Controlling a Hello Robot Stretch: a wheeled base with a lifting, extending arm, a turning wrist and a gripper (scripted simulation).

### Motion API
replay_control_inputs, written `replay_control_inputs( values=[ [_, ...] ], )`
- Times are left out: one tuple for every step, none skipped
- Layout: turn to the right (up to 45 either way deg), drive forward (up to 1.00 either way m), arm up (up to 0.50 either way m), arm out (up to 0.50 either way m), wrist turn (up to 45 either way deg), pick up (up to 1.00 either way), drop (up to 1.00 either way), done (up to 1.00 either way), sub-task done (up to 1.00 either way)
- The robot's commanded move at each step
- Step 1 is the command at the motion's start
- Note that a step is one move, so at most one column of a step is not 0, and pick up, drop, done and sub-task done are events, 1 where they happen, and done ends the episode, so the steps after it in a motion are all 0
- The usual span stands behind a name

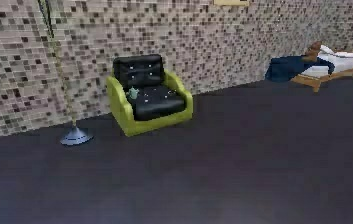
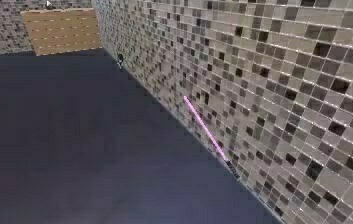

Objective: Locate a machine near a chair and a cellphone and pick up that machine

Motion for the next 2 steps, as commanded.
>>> replay_control_inputs(
  values=[
    [-45.0,0.00,0.00,0.00,0.0,0.00,0.00,0.00,0.00],
    [-27.0,0.00,0.00,0.00,0.0,0.00,0.00,0.00,0.00]
  ],
)
